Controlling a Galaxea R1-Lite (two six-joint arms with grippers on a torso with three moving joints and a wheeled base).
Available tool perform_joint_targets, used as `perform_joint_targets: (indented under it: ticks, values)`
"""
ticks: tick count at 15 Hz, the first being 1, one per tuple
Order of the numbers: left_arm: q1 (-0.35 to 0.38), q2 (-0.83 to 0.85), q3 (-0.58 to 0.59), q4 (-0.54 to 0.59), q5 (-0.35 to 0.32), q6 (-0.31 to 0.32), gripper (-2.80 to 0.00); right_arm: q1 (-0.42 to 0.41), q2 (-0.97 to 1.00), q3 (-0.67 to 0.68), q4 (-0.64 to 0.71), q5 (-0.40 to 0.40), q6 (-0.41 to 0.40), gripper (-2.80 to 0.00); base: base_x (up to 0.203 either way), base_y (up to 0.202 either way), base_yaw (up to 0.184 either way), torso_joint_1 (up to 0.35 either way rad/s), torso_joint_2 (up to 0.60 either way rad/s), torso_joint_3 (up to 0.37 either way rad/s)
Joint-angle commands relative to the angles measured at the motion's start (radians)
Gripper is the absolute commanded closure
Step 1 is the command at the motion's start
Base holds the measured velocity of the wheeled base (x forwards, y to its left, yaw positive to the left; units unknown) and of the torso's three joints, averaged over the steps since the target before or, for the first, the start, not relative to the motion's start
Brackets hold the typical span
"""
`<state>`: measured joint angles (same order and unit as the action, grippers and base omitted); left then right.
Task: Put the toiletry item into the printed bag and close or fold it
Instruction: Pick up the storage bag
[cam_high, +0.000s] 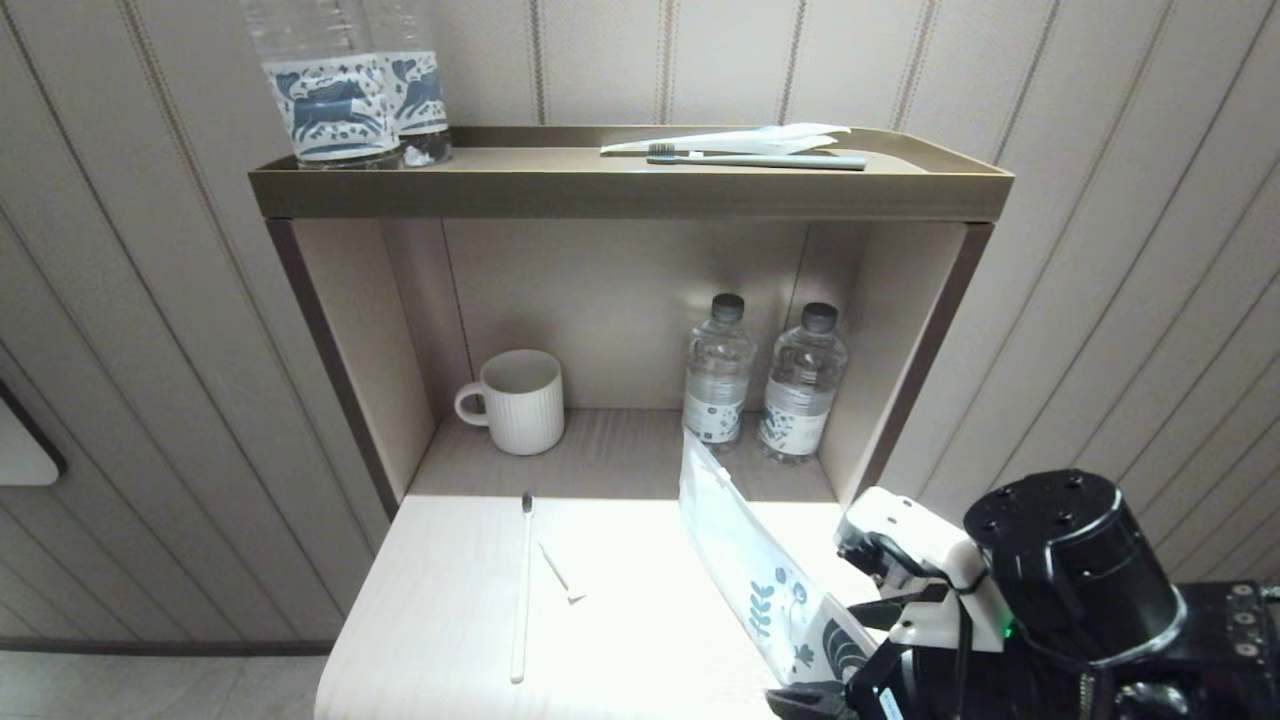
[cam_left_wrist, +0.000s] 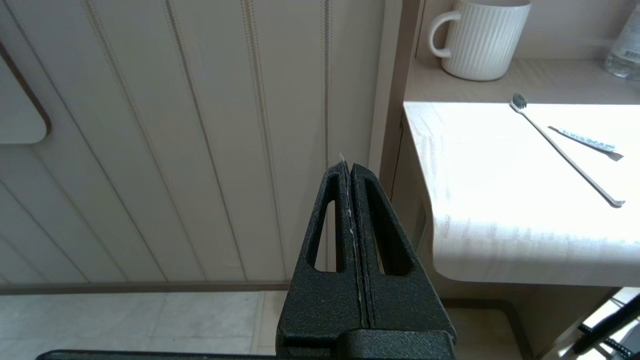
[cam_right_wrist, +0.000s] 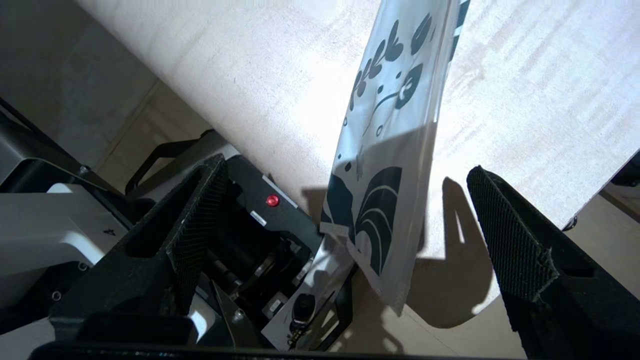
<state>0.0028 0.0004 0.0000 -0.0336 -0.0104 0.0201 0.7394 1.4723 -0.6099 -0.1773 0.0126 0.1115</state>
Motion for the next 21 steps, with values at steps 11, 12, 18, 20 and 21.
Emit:
perform_joint_targets:
  ticks: [11,12,18,20,21]
  values:
    - [0.000,0.000,0.000,0.000,0.001,0.001,0.00,-0.002,0.023,-0.004,-0.036,-0.010,-0.001,-2.80,0.000,0.000,0.000,0.000,0.00,0.000]
    - [0.000,0.000,0.000,0.000,0.001,0.000,0.00,-0.002,0.023,-0.007,-0.036,-0.010,0.000,-2.80,0.000,0.000,0.000,0.000,0.00,0.000]
    - [0.000,0.000,0.000,0.000,0.001,0.000,0.00,0.004,0.037,0.001,-0.070,-0.071,-0.001,0.00,0.000,0.000,0.000,0.000,0.00,0.000]
    - [0.000,0.000,0.000,0.000,0.001,0.000,0.00,0.008,0.034,0.001,-0.070,-0.069,-0.003,0.00,0.000,0.000,0.000,0.000,0.00,0.000]
    - [0.000,0.000,0.000,0.000,0.000,0.000,0.00,0.011,0.034,0.005,-0.070,-0.068,-0.005,0.00,0.000,0.000,0.000,0.000,0.00,0.000]
